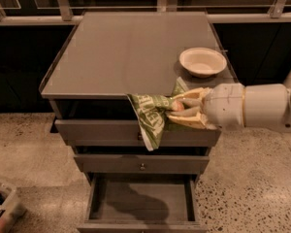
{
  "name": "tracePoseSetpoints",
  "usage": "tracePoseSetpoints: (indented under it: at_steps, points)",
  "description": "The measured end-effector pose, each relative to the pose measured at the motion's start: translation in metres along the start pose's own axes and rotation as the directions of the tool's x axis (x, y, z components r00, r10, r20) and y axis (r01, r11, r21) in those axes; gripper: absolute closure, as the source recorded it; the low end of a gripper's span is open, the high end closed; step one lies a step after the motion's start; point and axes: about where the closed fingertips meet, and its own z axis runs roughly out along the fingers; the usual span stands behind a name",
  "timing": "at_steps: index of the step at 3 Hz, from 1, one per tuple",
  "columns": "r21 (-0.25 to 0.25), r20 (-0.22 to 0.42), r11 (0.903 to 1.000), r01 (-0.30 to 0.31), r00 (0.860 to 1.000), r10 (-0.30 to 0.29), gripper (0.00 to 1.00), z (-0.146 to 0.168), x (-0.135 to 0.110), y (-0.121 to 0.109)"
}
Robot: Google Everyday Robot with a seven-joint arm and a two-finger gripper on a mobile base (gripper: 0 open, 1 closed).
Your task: Pick green jalapeno chip bag from bottom drawer and place on counter
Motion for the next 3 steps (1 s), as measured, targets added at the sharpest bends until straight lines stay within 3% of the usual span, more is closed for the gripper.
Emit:
tracePoseSetpoints:
  at_steps: [3]
  points:
    - [-0.018, 0.035, 0.9934, 0.113, 0.993, -0.112, 1.00, 0.033, -0.040, -0.096]
